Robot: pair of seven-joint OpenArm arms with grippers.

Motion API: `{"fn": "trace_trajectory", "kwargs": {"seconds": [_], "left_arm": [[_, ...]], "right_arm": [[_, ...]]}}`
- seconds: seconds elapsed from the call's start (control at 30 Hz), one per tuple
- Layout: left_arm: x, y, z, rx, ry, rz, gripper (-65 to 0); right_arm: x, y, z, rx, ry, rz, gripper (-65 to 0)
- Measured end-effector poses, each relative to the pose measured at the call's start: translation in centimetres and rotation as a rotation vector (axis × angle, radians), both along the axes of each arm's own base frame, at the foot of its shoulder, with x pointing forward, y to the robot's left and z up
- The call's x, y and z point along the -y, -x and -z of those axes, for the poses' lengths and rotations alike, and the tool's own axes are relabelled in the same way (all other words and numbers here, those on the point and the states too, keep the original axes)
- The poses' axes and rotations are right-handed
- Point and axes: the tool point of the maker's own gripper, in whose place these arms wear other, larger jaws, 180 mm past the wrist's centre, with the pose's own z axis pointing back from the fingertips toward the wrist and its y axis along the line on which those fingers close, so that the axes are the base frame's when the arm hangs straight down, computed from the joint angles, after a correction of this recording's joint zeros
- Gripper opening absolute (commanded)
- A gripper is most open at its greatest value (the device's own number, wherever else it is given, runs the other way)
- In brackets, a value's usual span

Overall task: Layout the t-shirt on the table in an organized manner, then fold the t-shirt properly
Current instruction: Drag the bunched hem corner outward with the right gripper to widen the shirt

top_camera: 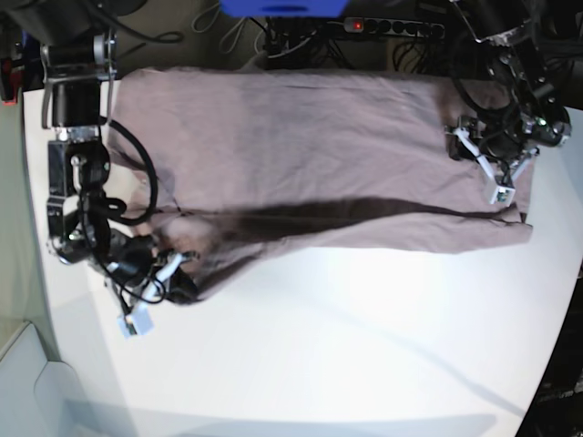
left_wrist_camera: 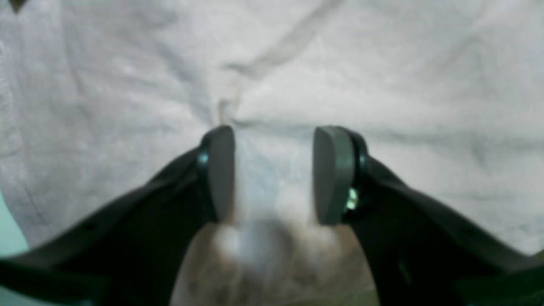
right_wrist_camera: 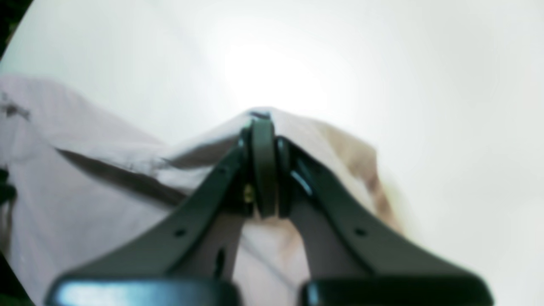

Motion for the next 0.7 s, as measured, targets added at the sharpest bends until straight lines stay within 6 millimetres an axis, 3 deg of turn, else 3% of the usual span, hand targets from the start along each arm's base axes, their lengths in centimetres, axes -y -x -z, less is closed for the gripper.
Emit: {"fn": "trace_trajectory", "kwargs": {"seconds": [0.13, 0.43, 0.7], "left_arm": [[0.0, 0.0, 0.0, 0.001, 0.001, 0.0, -35.3], [0.0, 0.1, 0.0, -0.004, 0.0, 0.001, -35.3], [0.1, 0.3, 0.0, -0.001, 0.001, 0.001, -35.3]], "right_arm": [[-1.1, -2.7, -0.5, -0.017, -0.046, 0.004, -65.0], [-0.7, -7.9, -1.0, -0.006, -0.151, 0.097, -65.0], [-2.8, -11.0, -4.4, 0.111, -0.173, 0.076, -65.0]]}}
